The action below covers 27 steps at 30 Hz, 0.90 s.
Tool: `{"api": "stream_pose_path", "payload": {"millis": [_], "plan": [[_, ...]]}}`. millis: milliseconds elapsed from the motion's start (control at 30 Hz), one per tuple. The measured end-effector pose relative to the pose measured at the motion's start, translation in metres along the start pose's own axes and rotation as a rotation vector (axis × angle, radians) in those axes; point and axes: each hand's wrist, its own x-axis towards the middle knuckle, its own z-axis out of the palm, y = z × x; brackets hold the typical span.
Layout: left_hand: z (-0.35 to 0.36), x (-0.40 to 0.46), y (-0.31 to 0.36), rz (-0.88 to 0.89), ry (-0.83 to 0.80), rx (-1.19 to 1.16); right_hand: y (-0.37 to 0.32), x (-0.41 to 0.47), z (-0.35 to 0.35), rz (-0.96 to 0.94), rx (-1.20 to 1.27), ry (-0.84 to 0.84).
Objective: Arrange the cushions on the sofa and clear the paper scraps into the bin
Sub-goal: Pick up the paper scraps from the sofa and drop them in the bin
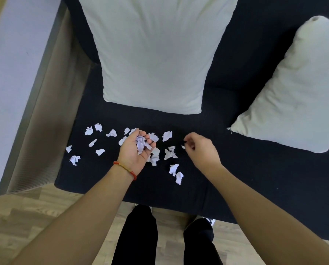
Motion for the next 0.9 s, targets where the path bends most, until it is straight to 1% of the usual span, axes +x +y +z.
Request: {"api": "stream_pose_path", "payload": {"millis": [67, 133, 200, 233, 367, 433, 500, 600, 700, 767, 800, 833, 900], "plan": [[-0.002, 0.0, 0.001, -0.001, -0.012, 0.005, -0.008, -0.001, 0.011, -0.064, -0.067, 0.076], [-0.004, -0.002, 0.002, -0.005, -0.03, 0.023, -0.013, 0.001, 0.02, -0.013, -0.089, 0.1], [-0.006, -0.001, 0.004, -0.007, -0.04, 0.038, -0.017, 0.003, 0.027, 0.059, -0.072, 0.04], [-0.007, -0.001, 0.004, -0.006, -0.037, 0.037, -0.02, 0.003, 0.031, 0.066, -0.073, 0.002], [-0.008, 0.0, 0.005, 0.004, -0.011, 0.029, -0.032, -0.005, 0.041, 0.055, -0.103, -0.145], [-0.009, 0.0, 0.005, 0.002, -0.009, 0.027, -0.038, -0.01, 0.048, 0.02, -0.148, -0.216], [-0.01, -0.001, 0.004, 0.001, -0.008, 0.027, -0.042, -0.014, 0.055, -0.027, -0.209, -0.224], [-0.012, -0.001, 0.004, -0.011, -0.013, 0.03, -0.043, -0.013, 0.063, -0.062, -0.227, -0.162], [-0.015, 0.0, 0.002, -0.012, 0.003, 0.062, -0.041, -0.007, 0.064, -0.065, -0.261, -0.197], [-0.014, 0.0, 0.001, -0.002, 0.024, 0.096, -0.041, -0.002, 0.057, -0.015, -0.21, -0.222], [-0.013, -0.001, 0.0, 0.0, 0.029, 0.111, -0.043, 0.0, 0.05, 0.037, -0.141, -0.22], [-0.012, -0.002, -0.002, -0.007, 0.031, 0.124, -0.044, 0.001, 0.043, 0.083, -0.055, -0.194], [-0.006, -0.003, -0.007, -0.021, 0.033, 0.121, -0.05, 0.001, 0.024, 0.119, 0.085, -0.075]]}}
